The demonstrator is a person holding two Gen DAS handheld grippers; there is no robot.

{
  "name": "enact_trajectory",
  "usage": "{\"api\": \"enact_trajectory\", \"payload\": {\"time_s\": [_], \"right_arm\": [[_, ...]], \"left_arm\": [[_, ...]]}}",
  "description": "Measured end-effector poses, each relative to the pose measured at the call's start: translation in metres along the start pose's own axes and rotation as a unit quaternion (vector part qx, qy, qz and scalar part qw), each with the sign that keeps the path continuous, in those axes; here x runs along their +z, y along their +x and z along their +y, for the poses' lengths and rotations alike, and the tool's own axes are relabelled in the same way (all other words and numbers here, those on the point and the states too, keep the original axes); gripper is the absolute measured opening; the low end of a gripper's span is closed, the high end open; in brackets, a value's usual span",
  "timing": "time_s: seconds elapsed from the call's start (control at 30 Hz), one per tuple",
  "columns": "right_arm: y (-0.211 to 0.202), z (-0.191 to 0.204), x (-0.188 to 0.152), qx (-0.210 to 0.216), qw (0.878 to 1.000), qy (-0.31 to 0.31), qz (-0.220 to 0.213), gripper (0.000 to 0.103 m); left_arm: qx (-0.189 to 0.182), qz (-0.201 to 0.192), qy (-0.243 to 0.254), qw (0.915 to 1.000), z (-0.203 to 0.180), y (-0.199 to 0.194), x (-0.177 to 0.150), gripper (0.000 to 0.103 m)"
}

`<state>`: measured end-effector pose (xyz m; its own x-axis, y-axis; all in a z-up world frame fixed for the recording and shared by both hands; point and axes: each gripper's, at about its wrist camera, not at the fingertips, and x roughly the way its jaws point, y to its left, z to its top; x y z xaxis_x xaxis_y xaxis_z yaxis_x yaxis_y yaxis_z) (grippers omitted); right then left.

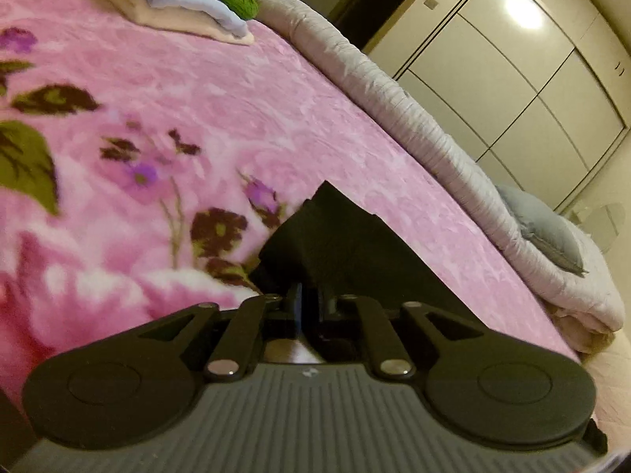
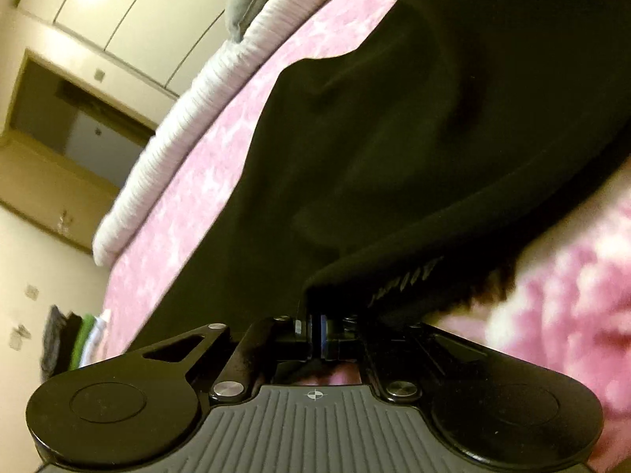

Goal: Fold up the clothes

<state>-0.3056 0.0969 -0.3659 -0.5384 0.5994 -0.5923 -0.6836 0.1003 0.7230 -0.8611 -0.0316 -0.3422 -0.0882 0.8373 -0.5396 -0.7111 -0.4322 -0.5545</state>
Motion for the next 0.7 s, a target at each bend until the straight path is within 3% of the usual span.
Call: {"api": "enact_trajectory", "payload": {"time_s": [0.13,0.23,0.33,0.5,0.6,0.7], "right_arm": [[-0.020,-0.015,-0.002,0.025,0.999,0.035,0.000,0.012],[-0.051,-0.031,-0.001,0.013,0.999,0.042,-0.027,0.021],[-0.090,-0.052,0.005,-0.015,0.997,0.041,-0.067,0.024],[-0.156,-0.102,0.035,-0.059,0.983,0.058,-0.162,0.024],[-0.183,-0.133,0.063,-0.048,0.972,0.085,-0.213,0.024],[-0.185,-0.158,0.091,-0.024,0.967,0.113,-0.229,0.024]], "left_arm": [[0.028,0.024,-0.007,0.9993,-0.011,-0.017,0.002,0.012],[-0.008,0.067,0.066,0.9955,-0.049,-0.025,-0.010,0.012],[-0.044,0.090,0.142,0.9848,-0.101,-0.026,-0.036,0.013],[-0.108,0.127,0.168,0.9716,-0.170,0.010,-0.071,0.013],[-0.131,0.139,0.186,0.9638,-0.207,0.031,-0.087,0.014],[-0.131,0.144,0.205,0.9592,-0.232,0.048,-0.103,0.014]]}}
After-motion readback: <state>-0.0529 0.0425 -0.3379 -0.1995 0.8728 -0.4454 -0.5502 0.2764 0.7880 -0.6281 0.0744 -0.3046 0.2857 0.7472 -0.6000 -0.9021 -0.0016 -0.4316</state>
